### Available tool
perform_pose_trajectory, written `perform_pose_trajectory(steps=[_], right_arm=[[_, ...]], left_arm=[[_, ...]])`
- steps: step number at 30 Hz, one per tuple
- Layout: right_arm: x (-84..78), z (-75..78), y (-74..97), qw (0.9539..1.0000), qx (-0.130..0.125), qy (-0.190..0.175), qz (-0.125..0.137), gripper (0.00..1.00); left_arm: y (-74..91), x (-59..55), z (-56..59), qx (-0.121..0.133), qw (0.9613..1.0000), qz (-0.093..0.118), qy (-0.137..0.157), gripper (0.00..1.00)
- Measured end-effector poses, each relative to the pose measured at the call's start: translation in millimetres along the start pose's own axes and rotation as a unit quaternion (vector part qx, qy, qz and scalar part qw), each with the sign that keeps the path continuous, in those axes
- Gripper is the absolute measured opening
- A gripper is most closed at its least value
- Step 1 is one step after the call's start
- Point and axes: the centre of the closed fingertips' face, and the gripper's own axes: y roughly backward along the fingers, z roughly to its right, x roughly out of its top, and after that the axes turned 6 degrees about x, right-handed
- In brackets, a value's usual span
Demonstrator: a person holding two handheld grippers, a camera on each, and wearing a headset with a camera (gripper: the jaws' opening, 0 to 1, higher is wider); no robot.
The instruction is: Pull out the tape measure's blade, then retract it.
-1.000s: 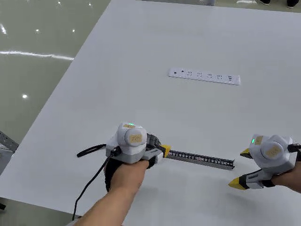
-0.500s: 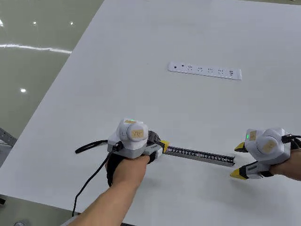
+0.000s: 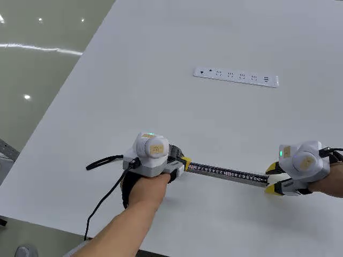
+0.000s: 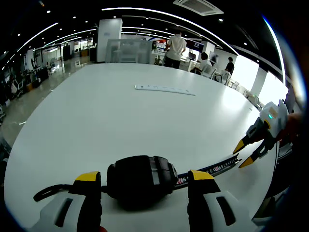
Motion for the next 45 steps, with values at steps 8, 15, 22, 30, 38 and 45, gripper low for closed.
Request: perform_pose_trajectory(steps=[8,15,22,30,38,45], right_arm=[[-0.2,5.1,-3.5,1.0,0.0,0.001,0.003,0.17],[-0.3,6.2,-4.0,1.0,0.004,0.003,0.004,0.14],[-1.2,7.1,-4.6,1.0,0.005,0.007,0.003,0.14],[-1.6,7.7,-5.3,1.0,0.005,0.008,0.002,0.13],[-2.0,8.0,-5.8,0.9999,0.005,0.013,-0.002,0.13],[-2.0,7.6,-5.5,0.9998,0.006,0.019,-0.005,0.13]], left_arm=[[-2.0,-2.9,0.7,0.0,1.0,-0.002,0.0,0.67],[-3.4,-4.9,-0.3,0.0,1.0,-0.004,0.004,0.66],[-4.2,-3.5,0.3,-0.002,1.0,-0.001,0.004,0.63],[-4.0,-3.0,-0.3,0.001,1.0,0.002,0.004,0.61],[-5.2,-3.6,-2.7,0.005,1.0,0.002,0.006,0.58],[-6.2,-4.4,-2.4,0.006,1.0,-0.002,0.0,0.58]])
